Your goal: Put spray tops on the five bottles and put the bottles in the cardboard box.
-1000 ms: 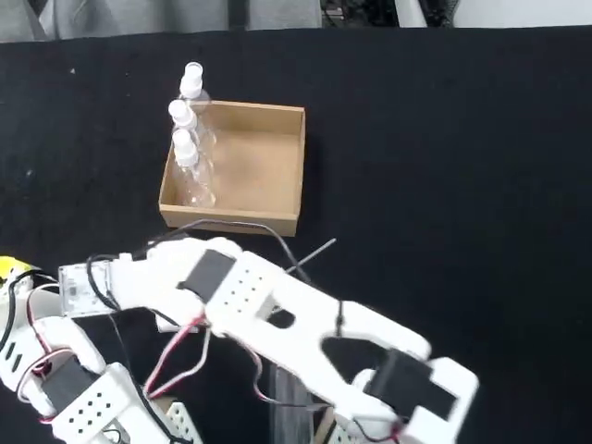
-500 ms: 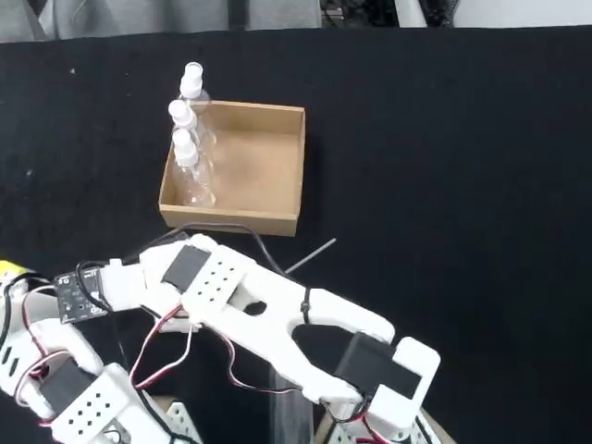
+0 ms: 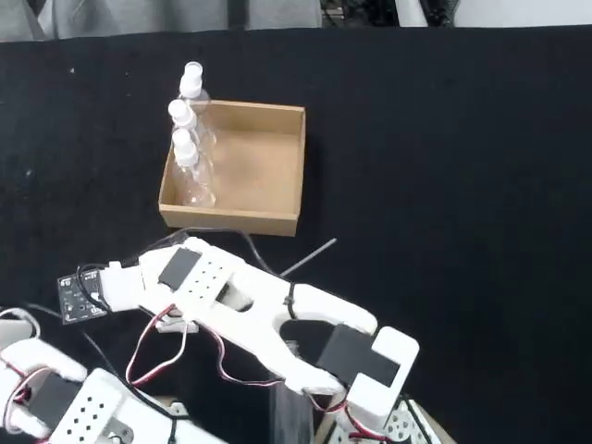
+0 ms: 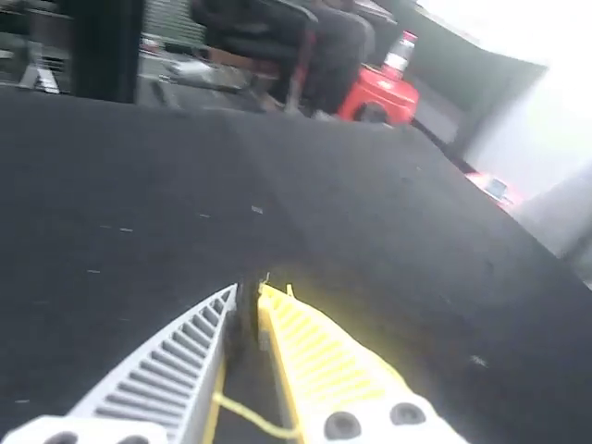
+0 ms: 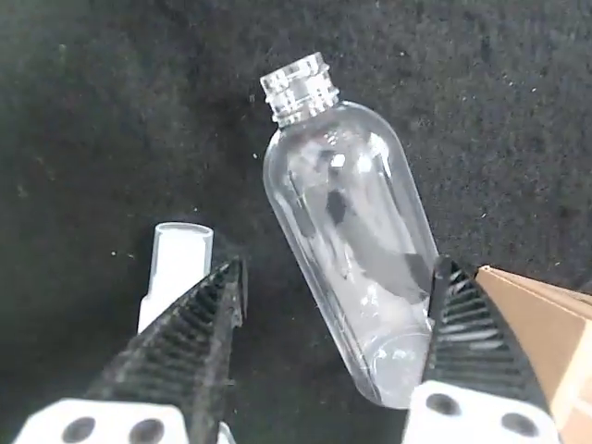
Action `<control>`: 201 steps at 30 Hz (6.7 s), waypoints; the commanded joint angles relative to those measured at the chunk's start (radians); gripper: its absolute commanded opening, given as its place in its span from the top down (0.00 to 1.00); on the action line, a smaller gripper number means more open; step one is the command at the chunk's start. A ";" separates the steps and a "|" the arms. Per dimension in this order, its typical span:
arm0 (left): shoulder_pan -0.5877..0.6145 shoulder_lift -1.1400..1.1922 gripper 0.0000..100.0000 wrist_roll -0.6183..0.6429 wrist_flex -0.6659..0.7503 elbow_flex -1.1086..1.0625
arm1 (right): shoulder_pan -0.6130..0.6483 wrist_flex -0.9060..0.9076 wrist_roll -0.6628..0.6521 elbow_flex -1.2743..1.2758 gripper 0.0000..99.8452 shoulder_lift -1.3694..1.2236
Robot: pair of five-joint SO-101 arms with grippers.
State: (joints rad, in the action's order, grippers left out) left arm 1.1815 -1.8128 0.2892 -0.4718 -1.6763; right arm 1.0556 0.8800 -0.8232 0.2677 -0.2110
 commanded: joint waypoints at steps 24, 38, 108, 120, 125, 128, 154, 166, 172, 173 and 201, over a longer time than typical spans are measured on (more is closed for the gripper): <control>0.209 -0.009 0.97 -0.008 -0.092 -0.024 | -0.064 -0.037 0.005 -0.197 0.73 -0.186; 0.209 -0.009 0.97 -0.008 -0.094 -0.024 | -0.080 -0.035 0.005 -0.193 0.86 -0.186; 0.039 -0.009 0.97 -0.008 -0.121 -0.024 | -0.311 0.476 0.166 0.226 0.86 0.595; 0.039 -0.009 0.97 -0.008 -0.121 -0.024 | -0.542 0.476 0.193 0.380 0.86 0.819; 0.039 -0.009 0.97 -0.008 -0.121 -0.024 | -0.658 0.476 0.193 0.426 0.86 0.868; 0.039 -0.008 0.97 -0.008 -0.121 -0.024 | -0.733 0.474 0.193 0.440 0.86 0.877; 0.038 -0.008 0.97 -0.008 -0.123 -0.024 | -1.054 0.244 0.413 0.495 0.86 0.680; 0.038 -0.008 0.97 -0.008 -0.123 -0.024 | -1.053 0.207 0.419 0.403 0.82 0.433; 0.038 -0.008 0.97 -0.008 -0.123 -0.024 | -1.046 0.207 0.408 0.398 0.68 0.381; 0.038 -0.008 0.97 -0.008 -0.123 -0.024 | -1.046 0.207 0.408 0.397 0.68 0.378; 0.038 -0.008 0.97 -0.008 -0.123 -0.024 | -1.010 0.209 0.460 0.213 0.68 0.157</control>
State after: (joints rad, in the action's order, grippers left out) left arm 1.2336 -1.8113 0.2908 -0.5915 -1.6763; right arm 0.0322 1.1024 -0.3705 0.5424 -0.0591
